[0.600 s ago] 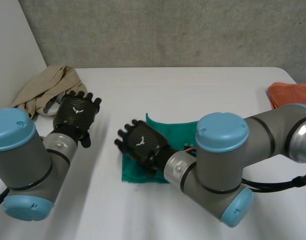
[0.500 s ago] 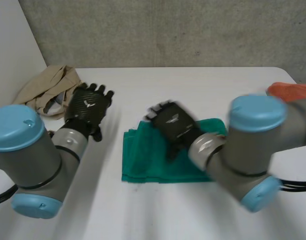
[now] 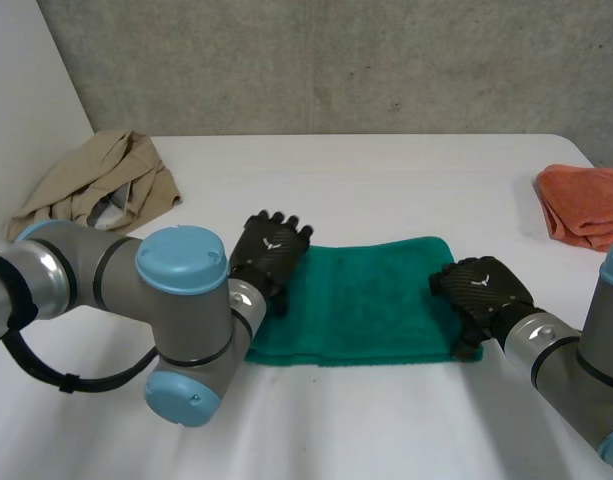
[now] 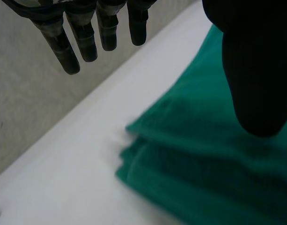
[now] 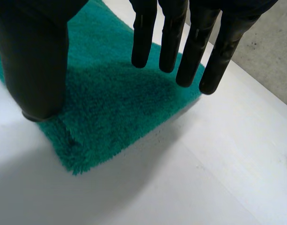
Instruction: Fold the laundry.
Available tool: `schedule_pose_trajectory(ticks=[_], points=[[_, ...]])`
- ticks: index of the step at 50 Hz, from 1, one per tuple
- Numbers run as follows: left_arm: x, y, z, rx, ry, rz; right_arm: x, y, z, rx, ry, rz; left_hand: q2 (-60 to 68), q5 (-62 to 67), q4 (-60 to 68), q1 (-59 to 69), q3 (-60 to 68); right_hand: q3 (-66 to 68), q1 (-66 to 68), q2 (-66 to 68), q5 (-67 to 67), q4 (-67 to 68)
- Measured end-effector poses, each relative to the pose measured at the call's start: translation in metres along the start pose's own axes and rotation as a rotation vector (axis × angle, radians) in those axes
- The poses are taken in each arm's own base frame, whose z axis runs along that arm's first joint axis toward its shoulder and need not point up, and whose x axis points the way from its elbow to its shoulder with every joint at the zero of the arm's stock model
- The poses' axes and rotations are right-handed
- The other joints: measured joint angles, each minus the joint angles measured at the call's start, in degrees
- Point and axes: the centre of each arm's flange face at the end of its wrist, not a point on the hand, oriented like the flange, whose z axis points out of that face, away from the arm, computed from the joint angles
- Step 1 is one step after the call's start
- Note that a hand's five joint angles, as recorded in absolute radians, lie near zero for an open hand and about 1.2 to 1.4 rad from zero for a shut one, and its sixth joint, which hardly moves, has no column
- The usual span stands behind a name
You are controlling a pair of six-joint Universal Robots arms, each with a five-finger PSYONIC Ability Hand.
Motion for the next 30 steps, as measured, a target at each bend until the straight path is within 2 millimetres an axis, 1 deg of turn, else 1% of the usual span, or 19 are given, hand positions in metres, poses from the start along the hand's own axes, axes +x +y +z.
schedule_pose_trajectory(ticks=[1,4,5,6,9,10,11,14,17,19,20,21,22,24,27,28,29,30], points=[[0.0,0.001,0.0,-0.008,-0.004,0.002,0.0,0.001,0.0,-0.001,0.0,-0.001,0.0,0.0,0.0,0.0,0.0,0.0,0.0,0.0,0.0,0.0],[-0.003,0.01,-0.004,-0.062,-0.022,0.012,0.0,0.005,0.002,-0.007,0.003,-0.006,0.0,0.0,0.0,0.0,0.0,9.26,8.13,9.81,8.77,9.05],[-0.003,0.012,-0.007,-0.082,-0.025,0.016,0.001,0.006,0.003,-0.01,0.005,-0.007,0.0,-0.08,0.0,0.0,0.0,16.04,13.63,16.28,14.64,15.2],[-0.003,0.013,-0.008,-0.088,-0.025,0.017,0.001,0.007,0.004,-0.01,0.005,-0.008,0.0,0.0,0.0,0.0,0.0,16.04,13.63,16.28,14.64,15.2],[-0.003,0.014,-0.016,-0.112,-0.023,0.02,0.002,0.008,0.005,-0.012,0.012,-0.01,0.0,0.0,0.0,0.0,0.0,27.97,23.03,27.9,26.22,27.27],[-0.004,0.012,-0.02,-0.113,-0.023,0.02,0.003,0.008,0.006,-0.011,0.014,-0.011,0.0,0.0,0.0,0.0,0.0,30.58,25.45,31.16,29.38,30.56],[-0.005,0.009,-0.026,-0.112,-0.022,0.019,0.004,0.008,0.006,-0.008,0.023,-0.021,0.0,0.0,0.0,0.0,0.0,36.35,28.17,36.48,35.05,36.47],[-0.01,-0.001,-0.038,-0.097,-0.026,0.013,0.008,0.005,0.007,0.002,0.04,-0.058,0.0,0.0,0.0,0.0,0.0,37.78,28.18,37.69,36.37,38.16],[-0.019,-0.017,-0.052,-0.064,-0.04,0.003,0.013,-0.003,0.007,0.023,0.068,-0.136,0.0,0.0,0.0,0.0,0.0,37.78,28.18,37.69,36.53,38.2],[-0.019,-0.017,-0.052,-0.064,-0.04,0.003,0.013,-0.003,0.007,0.023,0.068,-0.136,0.0,0.0,0.0,0.0,0.0,37.78,28.18,37.69,36.53,38.2],[-0.025,-0.026,-0.059,-0.04,-0.056,-0.004,0.016,-0.009,0.007,0.038,0.086,-0.178,0.0,0.0,0.0,0.0,0.0,37.78,28.18,37.69,36.53,38.2],[-0.025,-0.026,-0.059,-0.04,-0.056,-0.004,0.016,-0.009,0.007,0.038,0.086,-0.178,0.0,0.0,0.0,0.0,0.0,37.78,28.18,37.69,36.53,38.2],[-0.035,-0.037,-0.068,-0.01,-0.082,-0.013,0.016,-0.028,0.007,0.08,0.114,-0.277,0.0,0.0,0.0,0.0,0.0,37.78,28.66,37.69,36.79,38.3],[-0.045,-0.043,-0.074,0.006,-0.107,-0.02,0.004,-0.049,0.005,0.137,0.115,-0.353,0.0,0.0,0.0,0.0,0.0,37.78,28.67,37.69,37.14,38.31],[-0.057,-0.048,-0.078,0.019,-0.139,-0.027,-0.014,-0.068,0.002,0.202,0.094,-0.405,0.0,0.0,0.0,0.0,0.0,37.78,28.67,37.69,37.14,38.31],[-0.065,-0.05,-0.08,0.024,-0.163,-0.033,-0.036,-0.085,-0.002,0.269,0.057,-0.442,0.0,0.0,0.0,0.0,0.0,37.78,28.7,37.71,37.54,38.35],[-0.065,-0.05,-0.08,0.024,-0.163,-0.033,-0.036,-0.085,-0.002,0.269,0.057,-0.442,0.0,0.0,0.0,0.0,0.0,37.78,28.7,37.71,37.54,38.35],[-0.073,-0.051,-0.082,0.027,-0.183,-0.038,-0.042,-0.089,-0.003,0.285,0.047,-0.449,0.0,0.0,0.0,0.0,0.0,37.78,28.7,37.71,37.55,38.35]])
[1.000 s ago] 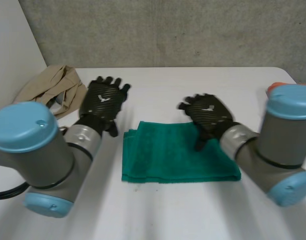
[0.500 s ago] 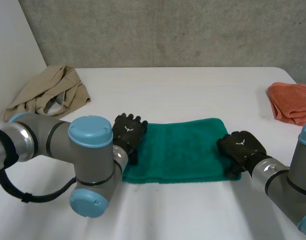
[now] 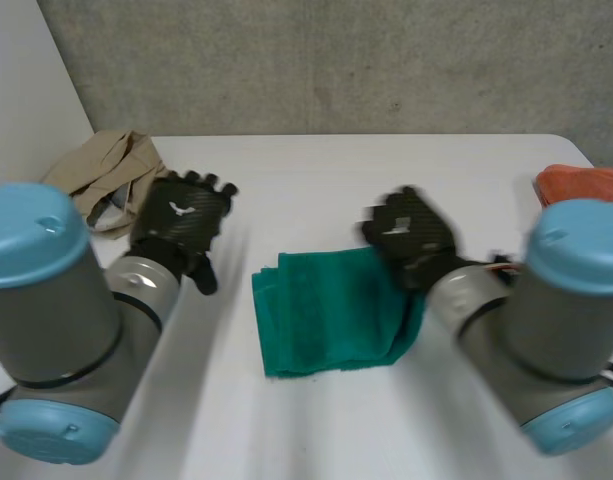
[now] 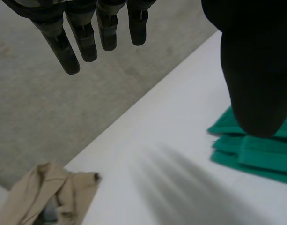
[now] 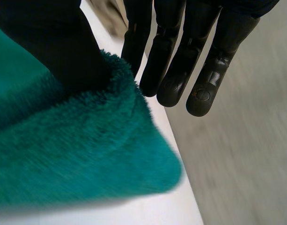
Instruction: Fold the laundry.
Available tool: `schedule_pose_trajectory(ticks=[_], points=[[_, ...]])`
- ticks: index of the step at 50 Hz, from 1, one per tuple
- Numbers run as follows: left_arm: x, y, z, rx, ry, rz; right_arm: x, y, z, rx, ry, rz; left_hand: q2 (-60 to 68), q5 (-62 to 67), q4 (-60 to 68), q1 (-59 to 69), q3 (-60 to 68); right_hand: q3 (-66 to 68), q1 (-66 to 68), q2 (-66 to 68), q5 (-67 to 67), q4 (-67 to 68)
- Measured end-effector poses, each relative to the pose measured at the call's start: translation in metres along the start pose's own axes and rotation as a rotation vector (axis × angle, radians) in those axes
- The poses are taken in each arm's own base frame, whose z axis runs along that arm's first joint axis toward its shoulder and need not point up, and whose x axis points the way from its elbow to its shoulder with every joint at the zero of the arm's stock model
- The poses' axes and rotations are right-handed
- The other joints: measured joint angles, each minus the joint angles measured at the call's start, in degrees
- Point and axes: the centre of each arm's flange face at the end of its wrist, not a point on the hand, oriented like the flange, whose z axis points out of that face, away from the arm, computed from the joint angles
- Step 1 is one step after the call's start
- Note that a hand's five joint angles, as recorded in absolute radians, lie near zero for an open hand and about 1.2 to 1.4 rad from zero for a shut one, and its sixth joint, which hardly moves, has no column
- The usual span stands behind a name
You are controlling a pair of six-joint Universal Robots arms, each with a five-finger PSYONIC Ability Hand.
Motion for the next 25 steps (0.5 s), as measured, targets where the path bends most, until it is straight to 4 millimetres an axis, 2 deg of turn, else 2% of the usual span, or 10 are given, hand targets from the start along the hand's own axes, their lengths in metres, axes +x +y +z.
schedule_pose_trajectory(ticks=[1,3,5,8,11,13,14,18,19,25], points=[[-0.007,0.0,0.0,0.0,-0.019,-0.004,-0.026,-0.033,-0.003,0.104,-0.062,-0.024,0.0,0.0,0.0,0.0,0.0,0.0,0.0,0.0,0.0,0.0],[-0.015,0.0,0.0,-0.002,-0.042,-0.009,-0.049,-0.052,-0.008,0.169,-0.127,-0.033,0.0,0.0,0.0,0.0,0.0,0.0,0.0,0.0,0.0,0.0],[-0.02,0.001,0.001,-0.005,-0.055,-0.013,-0.074,-0.063,-0.013,0.215,-0.202,-0.036,0.0,0.0,0.0,0.0,0.0,-2.38,-0.93,-2.24,-1.55,-2.75],[-0.023,0.002,0.002,-0.005,-0.064,-0.021,-0.104,-0.068,-0.019,0.243,-0.3,-0.017,0.0,0.0,0.0,0.0,0.0,-29.25,-22.23,-30.29,-27.18,-29.71],[-0.022,0.001,0.004,0.002,-0.063,-0.034,-0.114,-0.067,-0.021,0.236,-0.34,0.037,0.0,0.0,0.0,0.0,0.0,-39.13,-29.21,-39.14,-37.11,-39.13],[-0.022,0.0,0.004,0.004,-0.063,-0.037,-0.114,-0.066,-0.021,0.232,-0.341,0.052,0.0,0.0,0.0,0.0,0.0,-39.65,-30.17,-39.65,-38.1,-40.12],[-0.021,-0.003,0.006,0.019,-0.059,-0.057,-0.113,-0.066,-0.02,0.226,-0.34,0.074,0.0,0.0,0.0,0.0,0.0,-52.54,-40.87,-52.32,-50.21,-53.0],[-0.011,-0.008,0.011,0.047,-0.03,-0.101,-0.065,-0.05,-0.001,0.119,-0.207,0.367,0.0,0.0,0.0,0.0,0.0,-55.28,-42.68,-54.82,-52.29,-54.73],[0.0,-0.011,0.013,0.064,0.014,-0.13,-0.039,-0.037,0.007,0.069,-0.138,0.489,0.0,0.0,0.0,0.0,0.0,-55.28,-42.68,-54.82,-52.28,-54.73],[0.042,-0.01,0.017,0.075,0.168,-0.187,-0.003,-0.007,0.019,-0.043,-0.08,0.705,0.0,0.0,0.0,0.14,0.0,-55.28,-42.68,-54.82,-52.29,-54.73]])
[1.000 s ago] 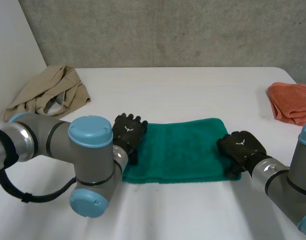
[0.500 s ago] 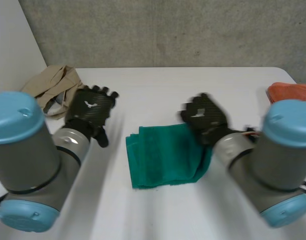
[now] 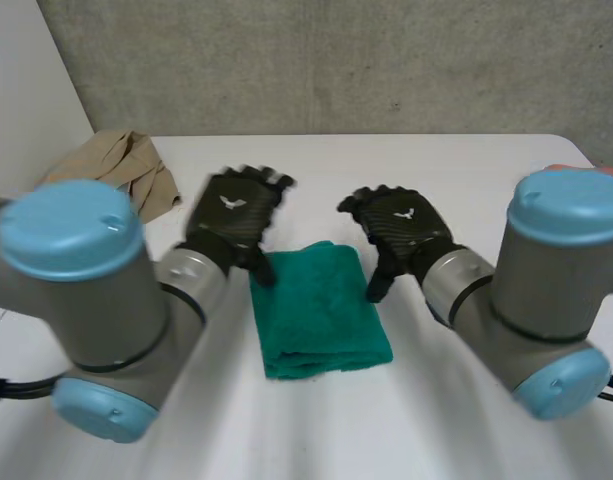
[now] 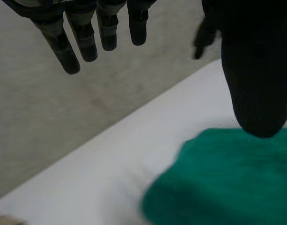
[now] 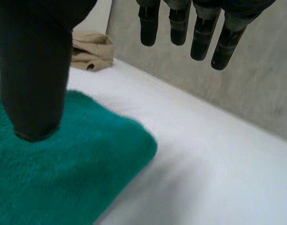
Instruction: Fold the laundry.
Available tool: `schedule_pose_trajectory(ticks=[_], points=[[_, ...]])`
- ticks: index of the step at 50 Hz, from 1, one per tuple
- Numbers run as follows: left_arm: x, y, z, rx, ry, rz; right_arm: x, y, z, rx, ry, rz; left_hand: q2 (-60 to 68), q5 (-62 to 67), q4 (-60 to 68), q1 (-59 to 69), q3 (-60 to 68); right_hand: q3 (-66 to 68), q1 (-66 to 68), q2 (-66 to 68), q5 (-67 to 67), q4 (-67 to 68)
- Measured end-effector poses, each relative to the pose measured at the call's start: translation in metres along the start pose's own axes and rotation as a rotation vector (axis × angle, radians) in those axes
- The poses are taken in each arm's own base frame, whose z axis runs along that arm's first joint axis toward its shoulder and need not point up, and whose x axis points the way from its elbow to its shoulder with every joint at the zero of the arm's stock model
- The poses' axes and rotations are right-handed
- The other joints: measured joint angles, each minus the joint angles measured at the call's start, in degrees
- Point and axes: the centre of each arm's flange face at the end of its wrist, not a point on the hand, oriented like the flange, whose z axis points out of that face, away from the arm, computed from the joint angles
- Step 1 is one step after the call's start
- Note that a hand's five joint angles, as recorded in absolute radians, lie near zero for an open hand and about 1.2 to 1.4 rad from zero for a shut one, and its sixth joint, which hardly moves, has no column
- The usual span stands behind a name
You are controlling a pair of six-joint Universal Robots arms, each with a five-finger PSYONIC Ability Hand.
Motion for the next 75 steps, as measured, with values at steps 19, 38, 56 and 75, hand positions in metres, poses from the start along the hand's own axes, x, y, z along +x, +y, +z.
schedule_pose_trajectory(ticks=[19,38,56,75], points=[[0.014,0.079,0.006,-0.372,-0.01,0.078,0.002,0.061,0.035,-0.307,-0.089,-0.044,0.0,0.0,0.0,0.06,0.0,0.0,-0.01,0.0,0.0,0.0],[-0.007,-0.083,-0.015,0.102,0.289,0.028,-0.022,0.01,-0.034,0.119,0.034,-0.233,0.0,0.0,0.0,0.06,0.0,0.0,-1.11,0.0,0.0,0.0],[-0.014,-0.091,-0.026,0.074,0.342,0.014,-0.073,0.084,-0.034,0.016,-0.111,-0.31,0.0,0.0,0.0,0.05,0.0,0.0,-1.11,0.0,0.0,0.0],[-0.013,-0.085,-0.024,0.059,0.343,0.007,-0.072,0.099,-0.002,0.019,-0.086,-0.377,0.0,0.0,0.0,0.05,0.0,0.56,-0.9,0.14,0.21,0.16]])
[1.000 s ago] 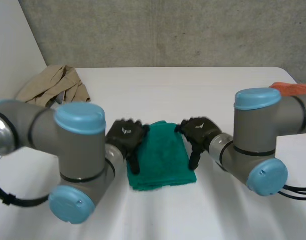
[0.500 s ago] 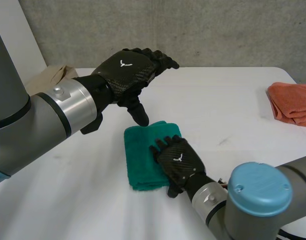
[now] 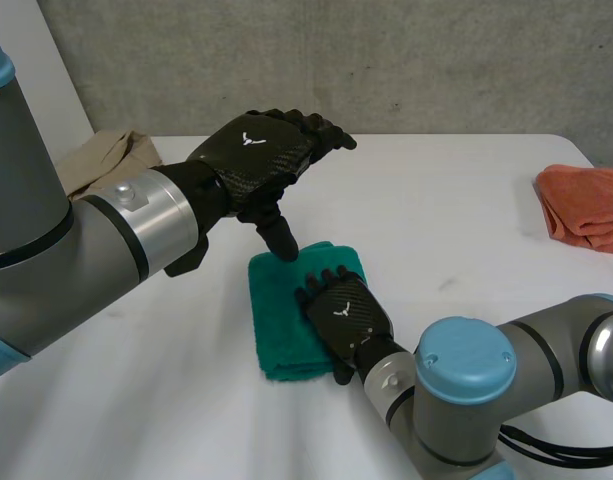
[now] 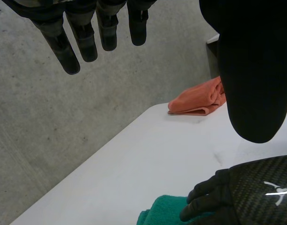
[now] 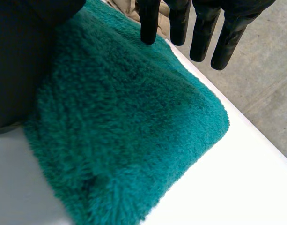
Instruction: Fold the laundry.
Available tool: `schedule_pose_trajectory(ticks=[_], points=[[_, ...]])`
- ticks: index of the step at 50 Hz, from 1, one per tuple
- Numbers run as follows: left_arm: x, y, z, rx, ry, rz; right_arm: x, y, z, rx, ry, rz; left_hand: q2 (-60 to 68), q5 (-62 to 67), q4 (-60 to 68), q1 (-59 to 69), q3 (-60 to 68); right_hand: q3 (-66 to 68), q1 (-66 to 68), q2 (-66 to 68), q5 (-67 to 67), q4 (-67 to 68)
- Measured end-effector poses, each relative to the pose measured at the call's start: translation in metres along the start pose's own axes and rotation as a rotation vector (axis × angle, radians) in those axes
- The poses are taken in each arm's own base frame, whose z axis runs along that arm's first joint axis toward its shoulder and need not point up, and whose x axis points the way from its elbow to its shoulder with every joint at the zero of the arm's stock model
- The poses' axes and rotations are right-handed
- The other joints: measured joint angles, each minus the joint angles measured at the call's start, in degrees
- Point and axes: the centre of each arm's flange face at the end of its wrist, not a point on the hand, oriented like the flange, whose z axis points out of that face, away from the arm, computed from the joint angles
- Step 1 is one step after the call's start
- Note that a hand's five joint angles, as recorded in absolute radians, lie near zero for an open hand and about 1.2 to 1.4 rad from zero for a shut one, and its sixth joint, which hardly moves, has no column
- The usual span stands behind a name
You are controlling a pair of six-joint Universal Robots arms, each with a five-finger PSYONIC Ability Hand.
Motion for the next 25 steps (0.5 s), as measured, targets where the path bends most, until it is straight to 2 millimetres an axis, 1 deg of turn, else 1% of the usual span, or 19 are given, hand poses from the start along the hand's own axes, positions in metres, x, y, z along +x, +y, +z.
schedule_pose_trajectory(ticks=[14,17,19,20,21,22,23,25], points=[[0.0,0.001,-0.001,-0.004,0.0,-0.003,0.007,-0.009,0.024,0.045,0.035,0.001,0.0,-0.01,0.0,0.0,0.0,4.14,3.51,3.96,2.98,3.23],[0.001,0.002,-0.001,-0.005,0.0,-0.005,0.008,-0.01,0.03,0.053,0.04,0.001,0.0,-0.01,0.0,0.0,0.0,12.36,11.36,12.67,9.18,11.51],[0.001,0.002,-0.001,-0.005,0.0,-0.005,0.009,-0.01,0.033,0.058,0.042,0.001,0.0,0.0,0.0,0.0,0.0,24.5,22.01,25.55,20.43,23.62],[0.001,0.002,-0.001,-0.005,0.0,-0.005,0.009,-0.01,0.035,0.061,0.043,0.002,0.0,-0.01,0.0,0.0,0.0,27.48,24.46,27.85,23.31,26.59],[0.001,0.002,-0.002,-0.005,0.001,-0.006,0.009,-0.011,0.037,0.064,0.045,0.002,0.0,0.0,0.0,0.0,0.0,34.01,29.99,35.39,29.76,33.14],[0.001,0.002,-0.002,-0.005,0.001,-0.006,0.01,-0.011,0.037,0.066,0.045,0.002,0.0,-0.01,0.0,0.0,0.0,34.01,29.99,35.39,29.76,33.14],[0.001,0.002,-0.001,-0.005,0.001,-0.007,0.011,-0.013,0.04,0.074,0.049,0.003,0.0,-0.01,0.0,0.0,0.0,49.72,41.16,50.82,45.44,49.03],[0.001,0.002,-0.001,-0.005,0.001,-0.01,0.013,-0.015,0.042,0.081,0.053,0.004,0.0,0.0,0.0,0.0,0.0,53.27,42.67,54.21,49.62,53.1]])
